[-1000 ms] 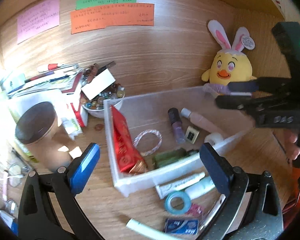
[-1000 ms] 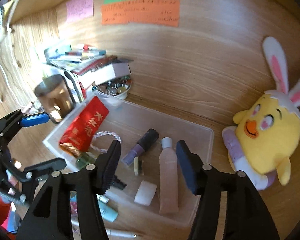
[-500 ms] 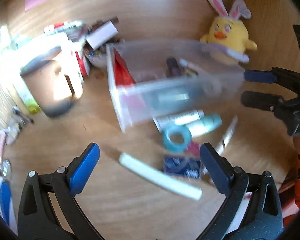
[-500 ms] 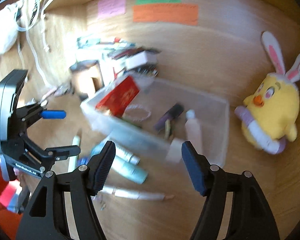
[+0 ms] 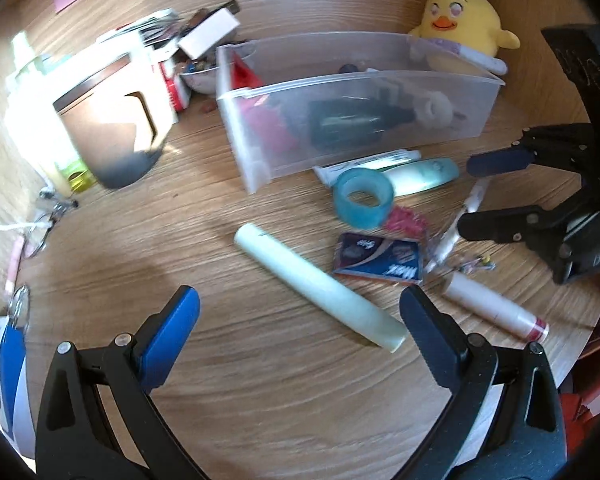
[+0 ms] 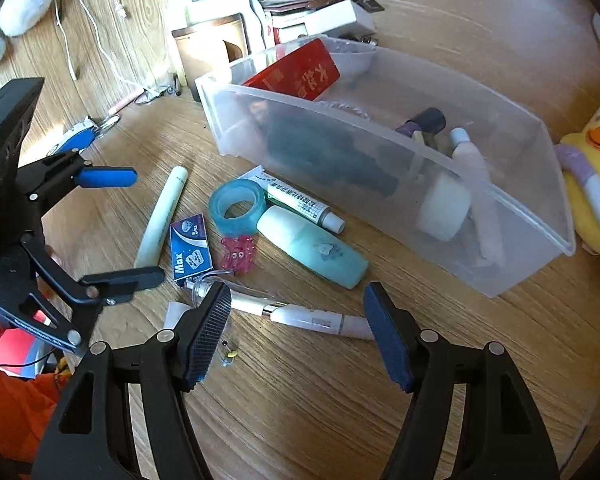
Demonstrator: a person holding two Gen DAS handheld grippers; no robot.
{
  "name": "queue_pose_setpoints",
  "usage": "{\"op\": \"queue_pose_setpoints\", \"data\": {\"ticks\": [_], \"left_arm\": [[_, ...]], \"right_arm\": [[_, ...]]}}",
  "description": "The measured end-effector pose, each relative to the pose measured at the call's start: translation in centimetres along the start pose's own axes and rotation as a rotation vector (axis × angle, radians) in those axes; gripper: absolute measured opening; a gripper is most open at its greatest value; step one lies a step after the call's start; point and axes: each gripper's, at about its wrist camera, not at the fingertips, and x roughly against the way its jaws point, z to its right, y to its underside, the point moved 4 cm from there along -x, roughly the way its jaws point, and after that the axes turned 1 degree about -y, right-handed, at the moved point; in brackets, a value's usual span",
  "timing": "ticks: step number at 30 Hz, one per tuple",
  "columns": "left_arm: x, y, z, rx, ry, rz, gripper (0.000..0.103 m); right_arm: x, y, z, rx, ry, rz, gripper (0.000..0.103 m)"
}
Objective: Organize objects
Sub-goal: 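Move both tools back toward the pale tube and white pen, then grasp the pale green tube with the left tool while the right tool grasps the white pen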
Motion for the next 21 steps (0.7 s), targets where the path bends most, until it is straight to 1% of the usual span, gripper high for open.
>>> {"op": "queue_pose_setpoints", "data": {"ticks": [2, 5, 7, 10, 12, 13, 16, 17, 18, 20, 21], "left_arm": [[0.1, 0.6, -0.9, 0.017, 0.001, -0.01, 0.102], [0.0, 1.2, -2.1, 0.043, -0.002, -0.027, 0.101], [-0.1, 1.5, -2.8, 0.063, -0.005, -0.032, 0.101], [0.0, 1.5, -3.5, 0.094, 0.014, -0.029, 0.099], [-0.2, 1.1, -3.6, 0.1, 0.026, -0.026, 0.092], [-0.4, 1.1, -3.5, 0.098, 0.031, -0.033, 0.082], [-0.4, 1.1, -3.3, 0.092, 0.026, -0.017, 0.076], [-0.3, 1.2, -3.3, 0.092, 0.024, -0.01, 0.07], [-0.1, 1.2, -3.3, 0.091, 0.027, -0.005, 0.067], [0.1, 1.3, -3.4, 0.084, 0.032, 0.004, 0.053], [0.3, 1.4, -3.3, 0.08, 0.037, 0.009, 0.05]], "right_arm": [[-0.2, 0.1, 0.3, -0.019, -0.018, -0.004, 0.064], [0.2, 0.5, 0.5, -0.009, 0.022, 0.016, 0.064], [0.5, 0.9, 0.5, 0.002, 0.033, 0.021, 0.061], [1.1, 1.4, 0.3, 0.02, 0.044, 0.021, 0.061], [1.3, 1.8, 0.0, 0.039, 0.051, 0.013, 0.061], [1.4, 2.0, -0.2, 0.054, 0.06, 0.007, 0.061], [1.3, 2.1, -0.8, 0.091, 0.074, -0.008, 0.061], [1.3, 2.1, -1.0, 0.099, 0.073, -0.01, 0.061], [1.2, 2.0, -1.2, 0.109, 0.077, -0.011, 0.061], [0.9, 1.8, -1.3, 0.123, 0.098, -0.011, 0.061], [0.8, 1.7, -1.3, 0.124, 0.104, -0.01, 0.061]]}}
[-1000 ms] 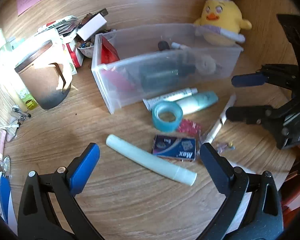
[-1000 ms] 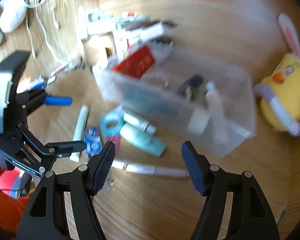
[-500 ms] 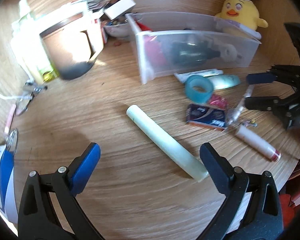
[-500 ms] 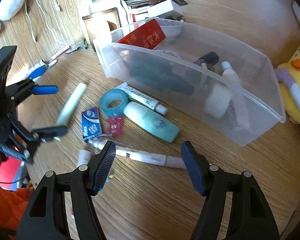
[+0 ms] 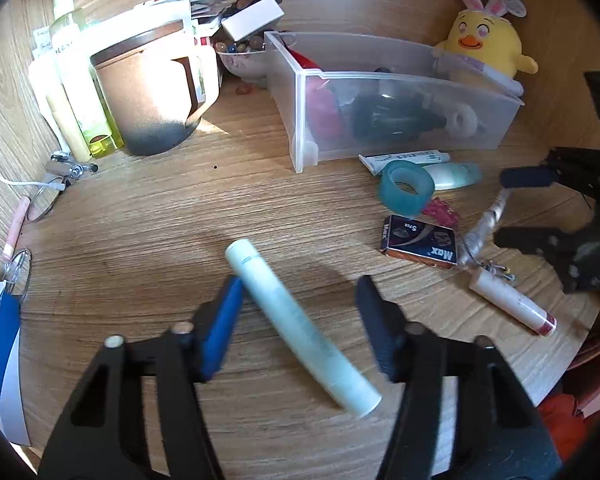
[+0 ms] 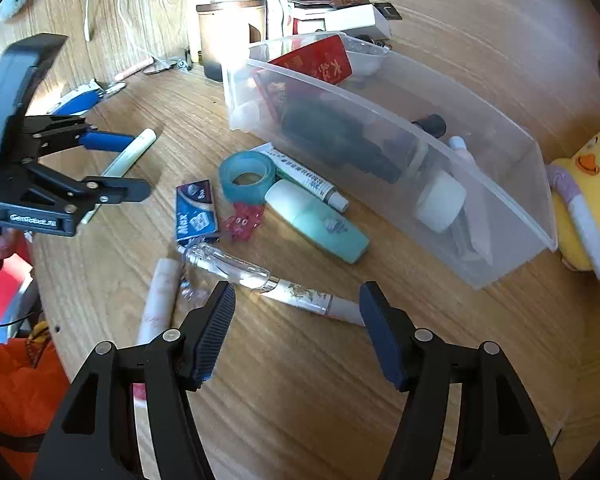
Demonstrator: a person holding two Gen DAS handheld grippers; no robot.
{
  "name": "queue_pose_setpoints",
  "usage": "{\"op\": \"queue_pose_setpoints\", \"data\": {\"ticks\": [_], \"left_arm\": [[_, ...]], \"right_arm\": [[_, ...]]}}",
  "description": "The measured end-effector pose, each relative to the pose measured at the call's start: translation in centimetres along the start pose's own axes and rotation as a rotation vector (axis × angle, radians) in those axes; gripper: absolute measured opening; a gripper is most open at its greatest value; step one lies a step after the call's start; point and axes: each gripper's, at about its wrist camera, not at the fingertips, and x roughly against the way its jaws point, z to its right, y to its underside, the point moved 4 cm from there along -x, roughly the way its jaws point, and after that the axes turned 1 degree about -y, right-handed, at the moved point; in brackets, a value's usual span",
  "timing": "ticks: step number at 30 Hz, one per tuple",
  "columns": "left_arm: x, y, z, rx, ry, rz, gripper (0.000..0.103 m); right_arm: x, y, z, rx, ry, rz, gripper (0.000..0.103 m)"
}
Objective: Organize objects
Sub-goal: 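Grasp the pale green tube with the left tool while the right tool grasps the white pen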
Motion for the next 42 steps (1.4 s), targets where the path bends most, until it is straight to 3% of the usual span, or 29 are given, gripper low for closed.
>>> {"op": "queue_pose_setpoints", "data": {"ticks": [2, 8, 12, 14, 16, 19, 21, 27, 33, 38, 42], "left_arm": [[0.2, 0.1, 0.1, -0.009, 0.007, 0.006, 0.04], [0.5, 0.2, 0.4, -0.027, 0.04, 0.023, 0.024], [0.4, 0.2, 0.6, -0.037, 0.044, 0.028, 0.021], [0.4, 0.2, 0.5, -0.04, 0.049, 0.027, 0.02], [0.4, 0.2, 0.3, -0.04, 0.047, 0.024, 0.02], [0.5, 0.2, -0.2, -0.033, 0.037, 0.016, 0.02], [0.5, 0.2, -0.5, -0.024, 0.037, 0.013, 0.021], [0.2, 0.0, -0.2, -0.039, 0.022, 0.021, 0.029], [-0.1, -0.3, 0.0, -0.031, 0.016, 0.038, 0.029], [0.2, -0.1, -0.5, -0.022, 0.007, 0.042, 0.016], [0.6, 0.4, -1.1, -0.004, 0.009, 0.046, 0.015]], "right_arm": [[-0.4, -0.4, 0.2, -0.01, 0.006, -0.001, 0.061], [-1.3, -1.0, 0.0, 0.002, -0.013, -0.023, 0.067], [-1.5, -1.1, -0.3, 0.014, -0.031, -0.027, 0.067], [-1.3, -1.0, -0.1, 0.006, -0.025, -0.023, 0.057], [-0.9, -0.7, 0.2, -0.01, -0.006, -0.016, 0.035], [0.1, 0.2, 0.7, -0.051, 0.011, 0.005, 0.02], [0.8, 1.0, 0.9, -0.085, -0.003, 0.012, 0.017], [2.0, 3.4, 0.5, -0.126, -0.049, -0.001, 0.017], [1.7, 2.4, -0.4, -0.104, -0.057, 0.007, 0.019], [0.0, 1.1, -0.9, -0.09, -0.031, 0.004, 0.02], [0.0, 1.2, -0.7, -0.133, -0.019, 0.028, 0.019]]}}
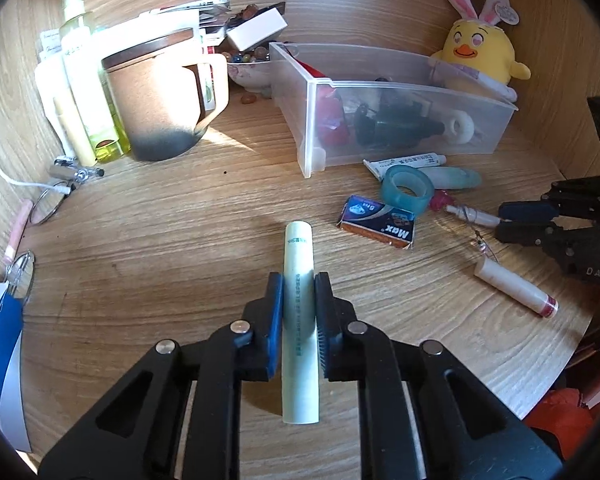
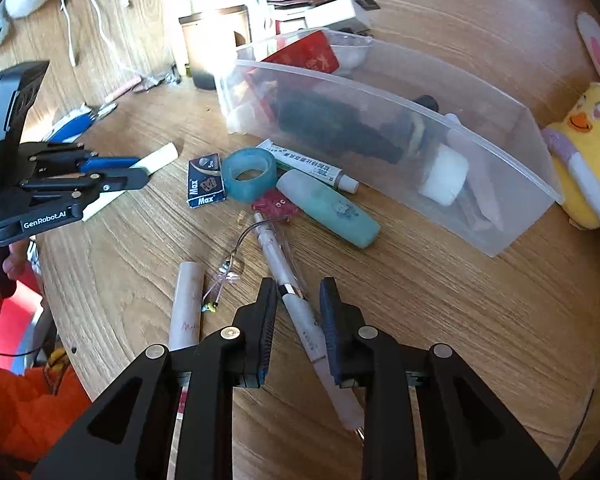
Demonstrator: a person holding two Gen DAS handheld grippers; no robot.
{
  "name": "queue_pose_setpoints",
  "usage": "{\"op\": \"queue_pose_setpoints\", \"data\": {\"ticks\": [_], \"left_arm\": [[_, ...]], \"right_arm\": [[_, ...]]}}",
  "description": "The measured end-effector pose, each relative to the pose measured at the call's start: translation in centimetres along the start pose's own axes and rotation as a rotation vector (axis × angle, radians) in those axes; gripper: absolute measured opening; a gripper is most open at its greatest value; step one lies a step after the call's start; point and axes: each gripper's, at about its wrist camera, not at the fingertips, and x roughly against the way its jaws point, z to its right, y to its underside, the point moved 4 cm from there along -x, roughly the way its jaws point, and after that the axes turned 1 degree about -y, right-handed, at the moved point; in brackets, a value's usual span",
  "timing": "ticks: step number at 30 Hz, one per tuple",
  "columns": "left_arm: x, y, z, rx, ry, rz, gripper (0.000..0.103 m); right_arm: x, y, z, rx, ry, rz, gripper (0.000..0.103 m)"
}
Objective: Organize objects
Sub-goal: 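Grasp the pale green tube with the left tool while the right tool grasps the white pen, then carry tube and pen into the clear box and open both tools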
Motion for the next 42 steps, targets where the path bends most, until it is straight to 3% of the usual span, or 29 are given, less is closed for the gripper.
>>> {"op": "queue_pose_setpoints", "data": {"ticks": [6, 13, 18, 42], "left_arm": [[0.4, -0.2, 0.3, 0.024, 0.025, 0.007, 0.015], [1.7, -1.4, 1.0, 0.034, 0.048, 0.056, 0.015], [2.6, -2.6, 1.5, 0.036, 0.064, 0.1, 0.015], [6.0, -11.2, 3.8, 0.053, 0.148, 0.309, 0.015]], "right_arm": [[1.0, 1.3, 0.3, -0.065, 0.013, 0.017, 0.011], [2.5, 3.0, 1.3, -0.128, 0.03, 0.026, 0.011], [4.2, 3.1, 2.2, -0.18, 0.045, 0.078, 0.011], [12.2, -5.3, 5.0, -0.235, 0.094, 0.466, 0.01]]}}
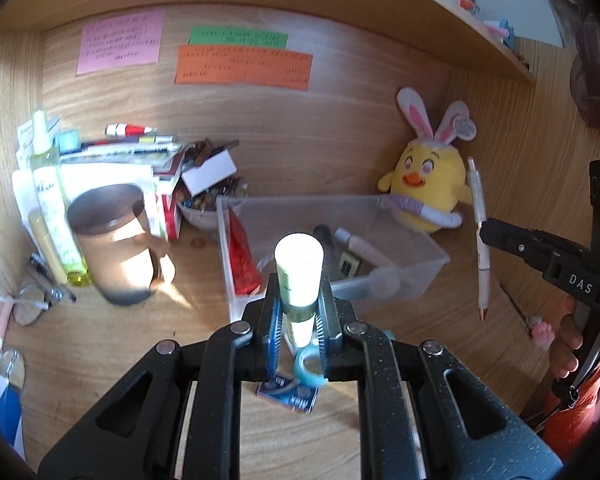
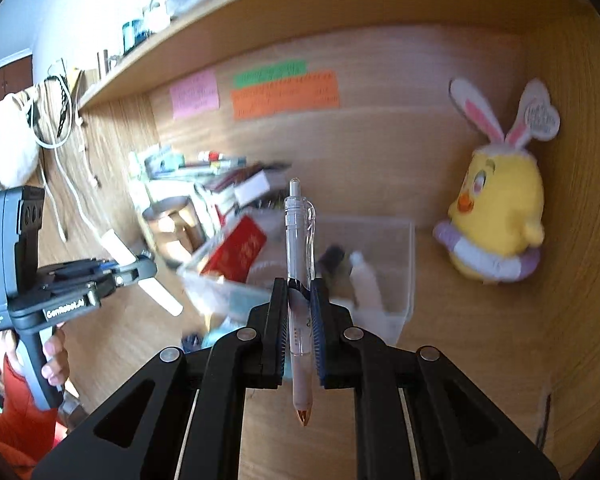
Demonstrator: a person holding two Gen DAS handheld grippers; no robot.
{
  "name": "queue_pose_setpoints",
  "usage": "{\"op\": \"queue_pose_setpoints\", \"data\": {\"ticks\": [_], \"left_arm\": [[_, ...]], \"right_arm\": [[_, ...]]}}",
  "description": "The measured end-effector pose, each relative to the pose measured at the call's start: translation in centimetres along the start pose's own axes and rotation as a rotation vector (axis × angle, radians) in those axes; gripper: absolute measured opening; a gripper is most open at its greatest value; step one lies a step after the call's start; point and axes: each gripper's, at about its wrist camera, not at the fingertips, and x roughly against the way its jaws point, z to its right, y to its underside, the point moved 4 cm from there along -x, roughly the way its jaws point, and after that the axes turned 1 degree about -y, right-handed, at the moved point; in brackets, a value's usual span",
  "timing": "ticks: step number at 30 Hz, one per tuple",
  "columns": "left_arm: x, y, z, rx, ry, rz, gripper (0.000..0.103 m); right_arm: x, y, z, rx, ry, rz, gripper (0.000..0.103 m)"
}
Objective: Organize objects
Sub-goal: 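Carry tube and pen into the clear box and open both tools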
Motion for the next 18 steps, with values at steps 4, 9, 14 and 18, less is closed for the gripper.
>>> {"op": "queue_pose_setpoints", "data": {"ticks": [4, 9, 14, 18], "left_arm": [[-0.5, -1.8, 0.3, -0.008, 0.003, 0.023, 0.015], [-1.9, -3.8, 0.7, -0.009, 0.009, 0.028, 0.015], [-4.7, -4.8, 1.1, -0.012, 0.01, -0.006, 0.015], [-6.4, -4.9, 1.6, -0.002, 0.025, -0.025, 0.015]], "right_arm": [[-0.2, -1.9, 0.0, 0.032, 0.036, 0.04, 0.01], [-1.8, -4.2, 0.4, 0.063, 0.082, 0.054, 0.01], [-4.4, -5.4, 0.7, 0.105, 0.142, 0.043, 0.01], [-7.1, -4.9, 0.7, 0.143, 0.176, -0.019, 0.01]]}}
